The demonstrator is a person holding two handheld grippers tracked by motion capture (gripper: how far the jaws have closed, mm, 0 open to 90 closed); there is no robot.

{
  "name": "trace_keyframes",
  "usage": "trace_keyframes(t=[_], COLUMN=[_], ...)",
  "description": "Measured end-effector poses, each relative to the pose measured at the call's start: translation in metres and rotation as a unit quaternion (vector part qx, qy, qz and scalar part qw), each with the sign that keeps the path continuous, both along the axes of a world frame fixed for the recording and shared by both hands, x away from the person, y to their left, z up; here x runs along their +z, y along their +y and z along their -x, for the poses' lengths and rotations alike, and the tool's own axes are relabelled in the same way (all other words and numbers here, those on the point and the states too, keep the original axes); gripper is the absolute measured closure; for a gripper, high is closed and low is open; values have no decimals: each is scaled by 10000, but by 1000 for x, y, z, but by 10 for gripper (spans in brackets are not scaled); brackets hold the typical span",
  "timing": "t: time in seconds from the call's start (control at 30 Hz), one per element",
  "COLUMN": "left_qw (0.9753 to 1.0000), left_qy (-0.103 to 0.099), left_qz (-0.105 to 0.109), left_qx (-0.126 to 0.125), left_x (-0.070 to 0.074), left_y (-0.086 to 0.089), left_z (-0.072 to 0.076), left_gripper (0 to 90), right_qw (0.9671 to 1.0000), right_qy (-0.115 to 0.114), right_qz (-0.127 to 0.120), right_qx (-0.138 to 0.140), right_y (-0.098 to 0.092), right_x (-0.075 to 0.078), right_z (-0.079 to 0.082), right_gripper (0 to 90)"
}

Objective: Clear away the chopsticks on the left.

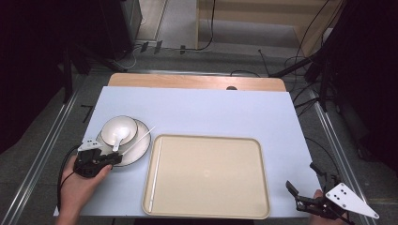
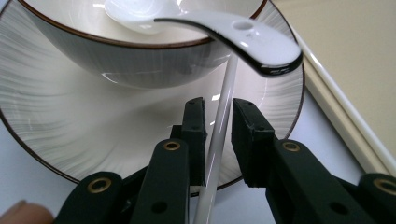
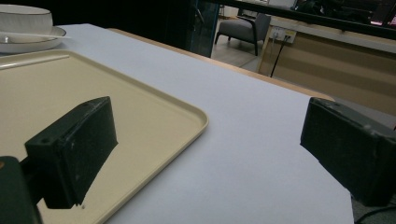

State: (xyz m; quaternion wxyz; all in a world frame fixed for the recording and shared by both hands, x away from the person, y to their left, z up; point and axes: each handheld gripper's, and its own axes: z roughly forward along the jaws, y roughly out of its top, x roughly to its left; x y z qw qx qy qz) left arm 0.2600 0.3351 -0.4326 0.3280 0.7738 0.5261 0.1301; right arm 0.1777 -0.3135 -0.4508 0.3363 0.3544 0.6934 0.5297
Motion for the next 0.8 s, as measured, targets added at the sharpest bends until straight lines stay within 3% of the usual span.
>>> trace_keyframes(t=[0.23, 0.3, 0.53, 0.8], left_qw=[9996, 9996, 9994, 9990], left_qy=[108, 109, 89, 33], left_qz=[64, -33, 104, 175], left_qx=[-271, -273, -303, -403], left_x=[-1, 0, 7, 13], left_y=[-5, -6, -12, -30], left_z=[0, 0, 3, 8], left_gripper=[848, 851, 853, 854], right_qw=[10000, 10000, 10000, 10000], right_qy=[0, 3, -4, -8], right_qz=[-2, -5, -10, -4], right_qx=[-3, -7, -8, -12], right_y=[0, 0, -1, -1], right_x=[0, 0, 0, 0], right_z=[0, 0, 0, 1], right_gripper=[37, 37, 37, 37])
